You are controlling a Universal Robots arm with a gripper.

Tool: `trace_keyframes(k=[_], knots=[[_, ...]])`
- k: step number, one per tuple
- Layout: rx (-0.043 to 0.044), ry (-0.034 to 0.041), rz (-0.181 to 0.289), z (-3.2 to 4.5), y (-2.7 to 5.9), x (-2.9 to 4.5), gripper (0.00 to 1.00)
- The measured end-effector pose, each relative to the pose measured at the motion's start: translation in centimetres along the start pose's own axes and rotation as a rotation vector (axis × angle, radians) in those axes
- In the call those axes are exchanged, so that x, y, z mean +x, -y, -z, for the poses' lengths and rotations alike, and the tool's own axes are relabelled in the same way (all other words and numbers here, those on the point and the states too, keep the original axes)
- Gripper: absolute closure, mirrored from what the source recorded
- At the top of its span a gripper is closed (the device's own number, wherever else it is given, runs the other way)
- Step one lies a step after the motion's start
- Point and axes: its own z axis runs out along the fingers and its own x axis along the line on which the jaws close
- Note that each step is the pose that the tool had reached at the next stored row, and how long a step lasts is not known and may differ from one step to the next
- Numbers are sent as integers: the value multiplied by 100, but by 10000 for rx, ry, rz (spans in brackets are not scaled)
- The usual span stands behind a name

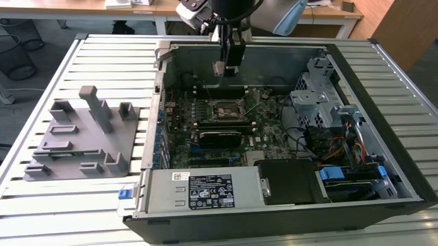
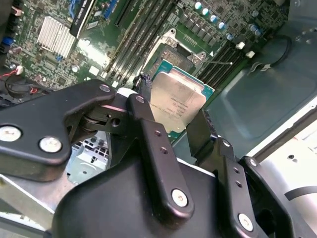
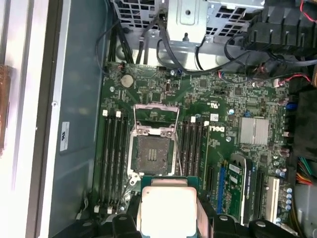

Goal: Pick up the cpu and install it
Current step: 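Place the cpu into insertion slot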

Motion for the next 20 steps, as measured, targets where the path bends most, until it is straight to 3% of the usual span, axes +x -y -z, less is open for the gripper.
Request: trace_keyframes(k=[5,10,14,20], knots=[[7,7,-441,-48,-15,9,47],[6,5,-409,-124,-65,35,47],[-2,3,-39,-195,-67,39,47],[-3,3,-30,-285,-87,39,47]])
